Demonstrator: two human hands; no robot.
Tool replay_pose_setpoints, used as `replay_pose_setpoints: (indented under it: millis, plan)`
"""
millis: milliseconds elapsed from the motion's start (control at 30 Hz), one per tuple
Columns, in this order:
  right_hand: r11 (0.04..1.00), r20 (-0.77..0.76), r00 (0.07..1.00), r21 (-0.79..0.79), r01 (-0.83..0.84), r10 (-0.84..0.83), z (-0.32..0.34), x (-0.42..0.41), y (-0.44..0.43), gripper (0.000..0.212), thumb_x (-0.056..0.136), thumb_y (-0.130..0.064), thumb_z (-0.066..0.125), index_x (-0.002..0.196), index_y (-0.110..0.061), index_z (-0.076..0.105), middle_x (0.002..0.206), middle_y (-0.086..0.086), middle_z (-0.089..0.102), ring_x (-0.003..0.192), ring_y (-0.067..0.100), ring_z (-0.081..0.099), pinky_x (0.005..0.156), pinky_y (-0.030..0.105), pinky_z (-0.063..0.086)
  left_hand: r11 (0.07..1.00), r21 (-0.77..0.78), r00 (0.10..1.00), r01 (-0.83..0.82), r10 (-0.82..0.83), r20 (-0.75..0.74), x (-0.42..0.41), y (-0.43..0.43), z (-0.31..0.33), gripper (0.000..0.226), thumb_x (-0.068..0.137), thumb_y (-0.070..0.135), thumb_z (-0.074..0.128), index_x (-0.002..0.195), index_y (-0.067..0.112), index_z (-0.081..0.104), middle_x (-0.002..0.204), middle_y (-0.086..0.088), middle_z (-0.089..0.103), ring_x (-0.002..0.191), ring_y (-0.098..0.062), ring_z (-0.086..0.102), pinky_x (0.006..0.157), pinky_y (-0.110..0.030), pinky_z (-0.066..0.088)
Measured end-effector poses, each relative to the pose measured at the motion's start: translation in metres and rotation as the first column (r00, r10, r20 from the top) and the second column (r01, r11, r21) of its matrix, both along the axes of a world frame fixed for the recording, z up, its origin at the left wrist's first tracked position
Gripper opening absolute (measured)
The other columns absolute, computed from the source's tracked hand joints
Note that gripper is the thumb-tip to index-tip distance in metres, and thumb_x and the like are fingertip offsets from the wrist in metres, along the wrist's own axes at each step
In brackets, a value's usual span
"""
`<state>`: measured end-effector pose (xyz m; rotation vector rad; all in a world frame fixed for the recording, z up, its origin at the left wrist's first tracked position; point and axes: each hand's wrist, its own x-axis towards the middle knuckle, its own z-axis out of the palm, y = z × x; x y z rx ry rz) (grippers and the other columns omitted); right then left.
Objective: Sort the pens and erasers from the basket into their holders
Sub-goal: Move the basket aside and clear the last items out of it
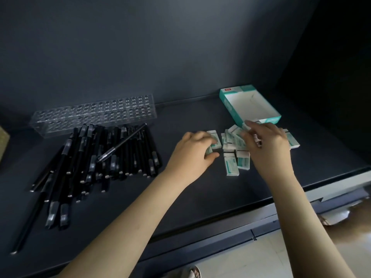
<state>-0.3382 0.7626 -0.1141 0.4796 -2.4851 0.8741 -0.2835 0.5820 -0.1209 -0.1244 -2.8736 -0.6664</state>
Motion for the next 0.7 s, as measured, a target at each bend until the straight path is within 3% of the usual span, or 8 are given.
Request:
replay_pose_setpoints:
  millis: [100,300,467,700]
  plan:
    - [1.000,0.002,1.000,0.000,-0.010,0.010,0.010,-0.002,-0.005,0.025,0.089,-0.019,0.066,0.112,-0.010,0.071,0.107,0.013,0.067,0.099,0.040,0.054,0.086,0.027,0.032,0.999,-0.032,0.999,-0.011,0.010,-0.043,0.008,-0.017,0.015,0.037,0.094,0.038,0.055,0.128,0.024,0.059,0.132,0.010,0.052,0.118,-0.019,0.043,0.096,-0.028,0.033]
    - [0.963,-0.077,0.960,0.041,-0.265,0.268,0.056,-0.004,-0.074,0.023,0.083,-0.018,0.067,0.102,-0.007,0.072,0.100,0.013,0.070,0.094,0.036,0.062,0.088,0.033,0.043,0.977,-0.108,0.962,-0.182,0.154,-0.225,0.039,-0.095,0.072,0.035,0.094,0.034,0.056,0.126,0.021,0.060,0.129,0.007,0.055,0.119,-0.019,0.045,0.102,-0.031,0.033]
    - [0.867,-0.082,0.866,0.119,-0.484,0.494,0.105,0.018,-0.172,0.022,0.086,-0.020,0.070,0.107,-0.013,0.071,0.107,0.006,0.069,0.103,0.029,0.061,0.092,0.029,0.039,0.920,-0.137,0.895,-0.368,0.310,-0.321,0.093,-0.192,0.115,0.033,0.093,0.033,0.058,0.123,0.020,0.062,0.125,0.005,0.058,0.115,-0.023,0.050,0.098,-0.039,0.042]
    - [0.712,-0.055,0.715,0.170,-0.681,0.697,0.145,0.083,-0.321,0.023,0.089,-0.027,0.066,0.112,-0.020,0.069,0.113,-0.006,0.065,0.113,0.018,0.054,0.097,0.028,0.041,0.816,-0.139,0.805,-0.561,0.499,-0.320,0.196,-0.338,0.143,0.031,0.090,0.034,0.061,0.118,0.023,0.064,0.119,0.004,0.061,0.110,-0.024,0.055,0.098,-0.045,0.043]
